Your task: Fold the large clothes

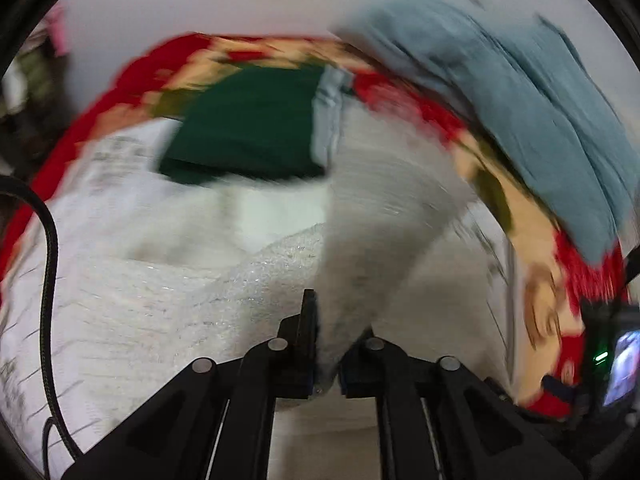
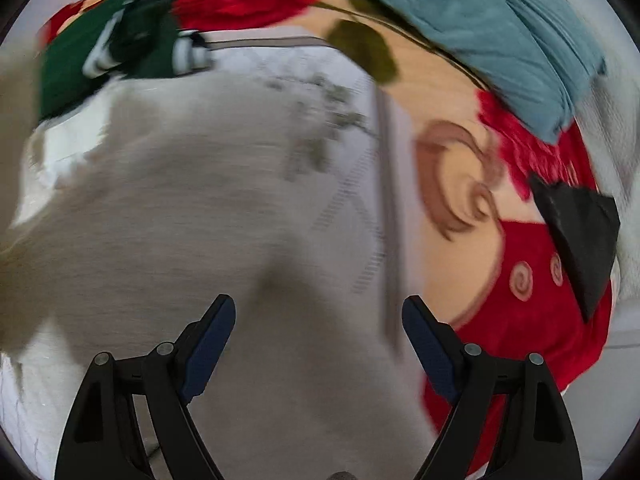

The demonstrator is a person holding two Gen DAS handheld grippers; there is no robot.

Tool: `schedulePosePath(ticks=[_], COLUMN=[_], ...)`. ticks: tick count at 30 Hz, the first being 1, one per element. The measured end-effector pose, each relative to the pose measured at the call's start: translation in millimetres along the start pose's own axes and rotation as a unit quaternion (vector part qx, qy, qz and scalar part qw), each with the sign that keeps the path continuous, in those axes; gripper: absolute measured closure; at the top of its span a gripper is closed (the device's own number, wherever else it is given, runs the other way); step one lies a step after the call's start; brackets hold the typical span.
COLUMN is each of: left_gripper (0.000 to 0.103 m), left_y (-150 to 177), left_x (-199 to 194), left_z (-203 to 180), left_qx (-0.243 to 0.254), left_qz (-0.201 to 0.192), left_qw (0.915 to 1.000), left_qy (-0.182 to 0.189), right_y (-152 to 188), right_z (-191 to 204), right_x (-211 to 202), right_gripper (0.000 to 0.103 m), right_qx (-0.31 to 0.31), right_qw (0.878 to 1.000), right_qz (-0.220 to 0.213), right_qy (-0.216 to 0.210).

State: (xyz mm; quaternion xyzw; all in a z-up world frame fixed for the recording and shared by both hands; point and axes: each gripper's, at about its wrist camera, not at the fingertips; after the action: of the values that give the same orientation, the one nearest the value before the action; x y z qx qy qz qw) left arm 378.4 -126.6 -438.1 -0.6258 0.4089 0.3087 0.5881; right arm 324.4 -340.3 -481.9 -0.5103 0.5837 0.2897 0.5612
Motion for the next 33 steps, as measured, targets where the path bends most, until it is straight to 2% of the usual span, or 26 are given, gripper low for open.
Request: schedulePosePath(ticks=[3,5,7,9,13,18,20,23,25,27,28,29,30,32,33], left_gripper=[0.091,0.076,0.002,0.000,0.000,0.000,0.000,0.000,0.000,0.000,0.000,0.000,0.000,0.000,0.000], left_y=[11.0,20.0,27.1,27.4,34.3,44.8,56.2,71.7,81.3,86.6,89.6,91.9,93.0,94.2,94.5], left_x=[29.7,37.7,38.7,31.1,10.8,-20.2,-32.3,-35.8,-31.2,-29.5,-30.2,-31.4,-32.0,-33.8,-33.8], left_z=[-24.7,-28.4,-25.3,-16.8,-0.8,45.2,72.0,111.5,136.8,156.4,166.0,172.0,174.8,178.5,179.5], left_qx=[0.025,0.019,0.005,-0.012,-0.033,-0.083,-0.108,-0.136,-0.156,-0.176,-0.183,-0.182,-0.179,-0.172,-0.168], left_qz=[0.039,0.052,0.063,0.052,0.040,0.032,0.034,0.046,0.062,0.074,0.073,0.073,0.073,0.070,0.068], left_qw=[0.9989,0.9983,0.9980,0.9986,0.9984,0.9940,0.9886,0.9752,0.9659,0.9576,0.9541,0.9516,0.9506,0.9503,0.9505], left_qy=[-0.013,-0.014,-0.006,-0.003,-0.022,-0.063,-0.099,-0.168,-0.197,-0.216,-0.226,-0.236,-0.243,-0.250,-0.253], right_y=[3.3,7.8,8.5,9.4,7.4,-13.7,-24.4,-37.9,-48.5,-55.4,-56.9,-58.0,-58.6,-61.9,-64.3], right_z=[-37.3,-54.4,-68.6,-79.0,-81.7,-60.3,-43.9,-15.0,11.2,37.3,46.4,57.1,59.6,57.3,52.0], right_x=[7.1,5.7,4.5,0.9,-9.0,-11.7,-3.8,8.8,26.9,42.3,47.7,51.4,47.7,26.5,20.9], right_gripper=[0.016,0.016,0.016,0.016,0.016,0.016,0.016,0.016,0.017,0.047,0.095,0.094,0.094,0.095,0.095], right_qx=[0.021,0.031,0.036,0.044,0.066,0.094,0.104,0.096,0.079,0.051,0.037,0.021,0.011,-0.010,-0.003], right_qw=[1.000,0.999,0.998,0.996,0.988,0.957,0.941,0.932,0.923,0.918,0.919,0.922,0.926,0.941,0.945], right_qz=[0.005,0.007,0.004,0.003,0.004,0.020,0.034,0.044,0.071,0.093,0.102,0.109,0.095,0.040,0.026], right_qy=[-0.013,-0.028,-0.047,-0.073,-0.141,-0.273,-0.321,-0.348,-0.369,-0.381,-0.379,-0.371,-0.366,-0.337,-0.326])
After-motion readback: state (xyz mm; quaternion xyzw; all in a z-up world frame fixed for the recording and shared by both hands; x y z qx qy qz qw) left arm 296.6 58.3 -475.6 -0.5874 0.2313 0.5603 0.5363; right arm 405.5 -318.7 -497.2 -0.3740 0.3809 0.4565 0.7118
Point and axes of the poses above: each gripper's, at about its wrist camera, not at the fingertips, and x roughly the way its jaws point, z to its left, y to its underside, and after that the axes turned 1 degree about -y, right-handed
